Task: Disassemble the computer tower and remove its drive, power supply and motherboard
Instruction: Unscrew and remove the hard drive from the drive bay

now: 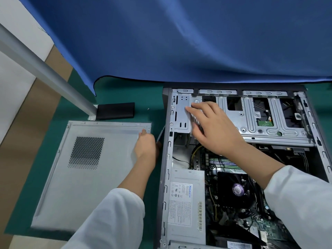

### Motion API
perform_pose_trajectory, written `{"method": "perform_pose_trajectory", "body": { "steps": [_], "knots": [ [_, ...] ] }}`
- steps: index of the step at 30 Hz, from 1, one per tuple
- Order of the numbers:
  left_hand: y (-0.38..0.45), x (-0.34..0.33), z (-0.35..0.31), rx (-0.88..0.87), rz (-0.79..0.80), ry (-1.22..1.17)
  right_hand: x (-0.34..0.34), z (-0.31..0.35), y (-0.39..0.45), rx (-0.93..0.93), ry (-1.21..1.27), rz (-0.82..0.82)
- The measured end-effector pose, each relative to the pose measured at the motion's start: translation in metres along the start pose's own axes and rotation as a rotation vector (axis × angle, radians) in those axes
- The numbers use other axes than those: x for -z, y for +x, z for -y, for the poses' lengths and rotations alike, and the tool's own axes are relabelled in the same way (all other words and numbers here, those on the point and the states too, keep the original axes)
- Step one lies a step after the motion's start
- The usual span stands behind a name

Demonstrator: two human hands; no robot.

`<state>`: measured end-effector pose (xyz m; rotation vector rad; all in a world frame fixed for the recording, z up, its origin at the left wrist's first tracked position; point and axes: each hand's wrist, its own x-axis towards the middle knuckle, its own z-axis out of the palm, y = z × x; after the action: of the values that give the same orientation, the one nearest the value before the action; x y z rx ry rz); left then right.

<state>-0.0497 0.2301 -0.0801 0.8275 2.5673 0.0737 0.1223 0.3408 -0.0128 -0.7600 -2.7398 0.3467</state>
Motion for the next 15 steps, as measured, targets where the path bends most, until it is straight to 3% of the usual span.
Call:
{"method": "perform_pose_trajectory", "body": {
  "steps": [8, 12, 15],
  "knots": [
    [-0.004, 0.037, 0.012, 0.126, -0.111, -0.475, -0.001, -0.002, 0.001, -0.005, 0.053, -0.008],
    [-0.028, 0.075, 0.005, -0.030, -0.159, -0.735, 0.007, -0.003, -0.002, 0.017, 0.143, 0.000],
    [-0.051, 0.095, -0.017, -0.188, -0.113, -0.706, 0.019, 0.002, -0.008, 0.056, 0.221, -0.019]
  ]
}}
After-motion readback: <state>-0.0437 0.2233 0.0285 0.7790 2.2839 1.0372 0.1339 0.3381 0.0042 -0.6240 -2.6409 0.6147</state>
